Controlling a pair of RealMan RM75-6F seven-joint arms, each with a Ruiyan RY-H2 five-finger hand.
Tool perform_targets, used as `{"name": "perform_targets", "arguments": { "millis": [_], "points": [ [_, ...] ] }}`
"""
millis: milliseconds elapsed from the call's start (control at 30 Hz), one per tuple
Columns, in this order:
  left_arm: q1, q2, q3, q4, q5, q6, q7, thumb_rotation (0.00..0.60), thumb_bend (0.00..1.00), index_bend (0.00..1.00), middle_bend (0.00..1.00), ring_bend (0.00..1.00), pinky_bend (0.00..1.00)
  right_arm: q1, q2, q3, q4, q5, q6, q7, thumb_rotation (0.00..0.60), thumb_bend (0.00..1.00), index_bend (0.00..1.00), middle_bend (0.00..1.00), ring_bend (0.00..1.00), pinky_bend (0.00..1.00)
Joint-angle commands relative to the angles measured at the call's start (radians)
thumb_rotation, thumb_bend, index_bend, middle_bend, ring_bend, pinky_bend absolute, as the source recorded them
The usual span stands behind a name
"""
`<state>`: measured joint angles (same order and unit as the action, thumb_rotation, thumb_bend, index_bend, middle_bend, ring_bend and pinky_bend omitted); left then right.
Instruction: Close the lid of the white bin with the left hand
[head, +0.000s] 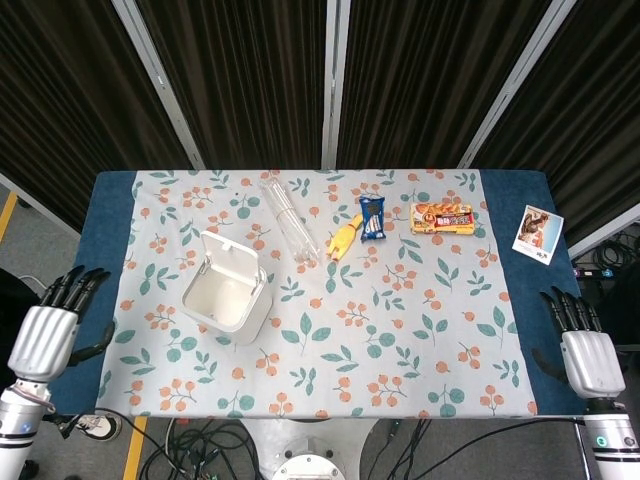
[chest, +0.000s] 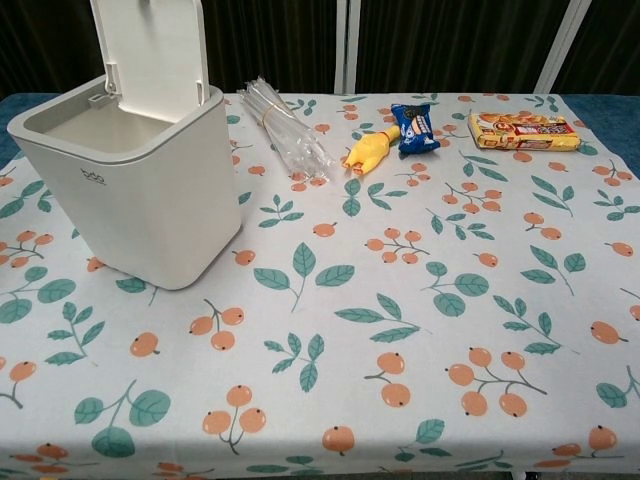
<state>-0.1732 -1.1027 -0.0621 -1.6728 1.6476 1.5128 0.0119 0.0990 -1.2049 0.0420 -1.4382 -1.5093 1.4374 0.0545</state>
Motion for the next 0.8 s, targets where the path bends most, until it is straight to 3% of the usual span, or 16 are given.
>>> {"name": "perform_targets", "arguments": {
  "millis": [33, 333, 800],
  "points": [
    [-0.051, 0.039, -0.021, -0.043, 0.035, -0.035, -0.027, 0.415, 0.51, 0.12, 0.14, 0.05, 0.16, 0.0, 0.001, 0.0, 0.0, 0.001, -0.001, 0.0, 0.6, 0.21, 0.0, 0.0, 0.0, 0.0],
    [-0.229, 0.12, -0.108, -0.157, 0.04, -0.201, -0.089, 0.426, 0.56, 0.12, 0.14, 0.05, 0.16, -0.001, -0.002, 0.001, 0.004, 0.005, -0.004, 0.0, 0.6, 0.21, 0.0, 0.0, 0.0, 0.0],
    [-0.417, 0.074, -0.154, -0.171, -0.043, -0.422, -0.024, 0.469, 0.7, 0.12, 0.14, 0.05, 0.16, -0.004, -0.009, -0.001, 0.033, 0.016, -0.014, 0.027, 0.6, 0.21, 0.0, 0.0, 0.0, 0.0]
  ]
}}
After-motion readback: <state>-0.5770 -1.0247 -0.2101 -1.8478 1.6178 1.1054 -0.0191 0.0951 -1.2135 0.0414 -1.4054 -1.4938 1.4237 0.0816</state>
